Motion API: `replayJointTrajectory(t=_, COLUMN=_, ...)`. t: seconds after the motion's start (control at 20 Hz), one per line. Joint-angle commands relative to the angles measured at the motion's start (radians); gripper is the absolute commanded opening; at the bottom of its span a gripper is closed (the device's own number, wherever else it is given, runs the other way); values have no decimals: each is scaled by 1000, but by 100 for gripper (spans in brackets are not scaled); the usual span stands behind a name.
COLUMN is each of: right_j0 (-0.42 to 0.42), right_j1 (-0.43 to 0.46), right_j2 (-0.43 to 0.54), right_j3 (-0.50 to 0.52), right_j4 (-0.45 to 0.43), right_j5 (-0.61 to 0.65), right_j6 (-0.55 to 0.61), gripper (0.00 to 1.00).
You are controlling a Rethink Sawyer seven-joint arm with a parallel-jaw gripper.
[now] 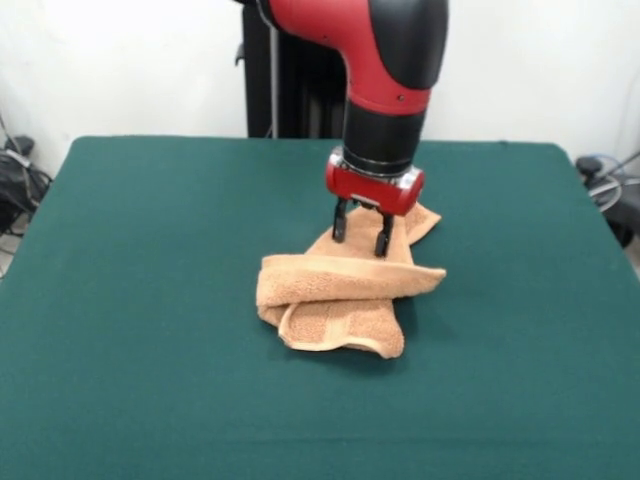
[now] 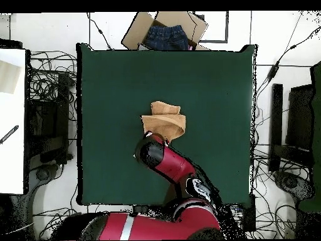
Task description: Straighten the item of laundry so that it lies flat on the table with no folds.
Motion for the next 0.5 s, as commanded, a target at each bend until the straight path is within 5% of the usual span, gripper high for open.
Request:
replayJointTrajectory(t=0.05, right_j0=19, right_j1=-99, right_j2=-49, right_j3=34, right_j4=77, right_j5=187, right_j6=275, gripper=100)
replayJointTrajectory(t=0.5, right_j0=-39, right_j1=-96, right_j2=11, right_j3=40, right_j4=51, right_j5=153, right_j6=249, gripper=100)
